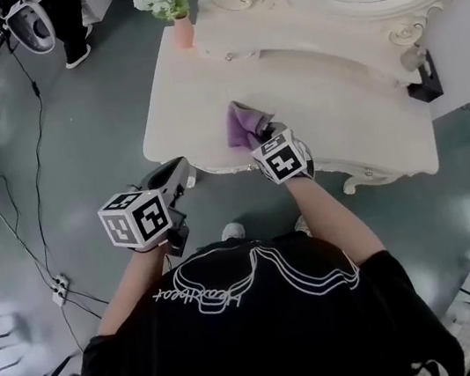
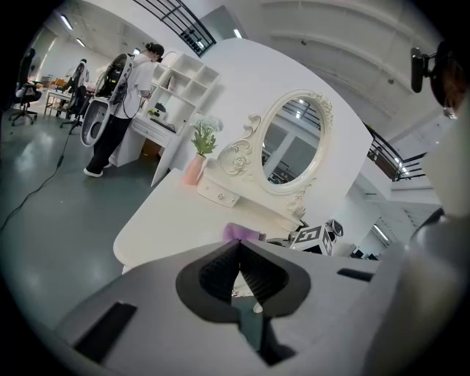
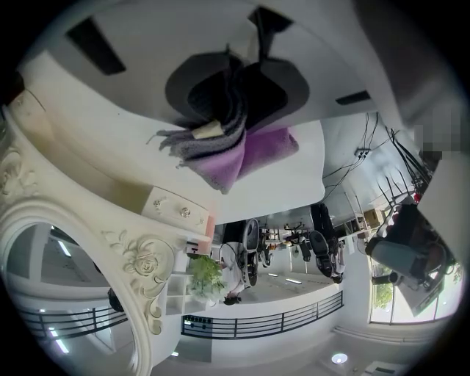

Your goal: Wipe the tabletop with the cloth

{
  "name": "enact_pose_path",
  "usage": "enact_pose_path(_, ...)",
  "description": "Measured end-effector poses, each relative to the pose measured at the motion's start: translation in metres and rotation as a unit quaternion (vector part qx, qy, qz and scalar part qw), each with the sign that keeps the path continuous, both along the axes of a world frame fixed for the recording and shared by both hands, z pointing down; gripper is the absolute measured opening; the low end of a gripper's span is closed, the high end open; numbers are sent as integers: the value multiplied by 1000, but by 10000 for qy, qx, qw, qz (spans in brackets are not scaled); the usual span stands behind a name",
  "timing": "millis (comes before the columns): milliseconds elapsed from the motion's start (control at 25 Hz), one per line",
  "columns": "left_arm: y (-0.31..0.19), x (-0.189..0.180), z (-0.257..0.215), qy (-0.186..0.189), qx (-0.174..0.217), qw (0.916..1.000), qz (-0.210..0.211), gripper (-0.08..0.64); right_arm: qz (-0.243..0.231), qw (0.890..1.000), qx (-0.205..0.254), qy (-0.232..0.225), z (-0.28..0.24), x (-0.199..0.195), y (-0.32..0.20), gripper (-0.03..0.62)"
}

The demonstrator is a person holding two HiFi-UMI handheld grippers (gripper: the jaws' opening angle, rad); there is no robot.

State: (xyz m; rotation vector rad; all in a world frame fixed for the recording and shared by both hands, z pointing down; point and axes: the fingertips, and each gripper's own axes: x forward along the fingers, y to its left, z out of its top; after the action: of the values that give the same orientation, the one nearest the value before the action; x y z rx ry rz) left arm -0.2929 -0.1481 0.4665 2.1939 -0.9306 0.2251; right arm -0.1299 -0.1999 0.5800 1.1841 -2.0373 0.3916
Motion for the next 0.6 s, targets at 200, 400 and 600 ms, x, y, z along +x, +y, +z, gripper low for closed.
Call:
enact_pose_path(200,-3,15,-3,89,9,10000,-6,4,10,9999,-72,75,3,21,6,44)
enact_pose_path(400,-6,35,-7,167,-1,9999,-5,4,73,9998,-168,76,4,43,12,44)
enact_pose_path(600,-8,62,-7,223,-25,9997,-4,4,-69,9997,-231,94,4,60,16,44)
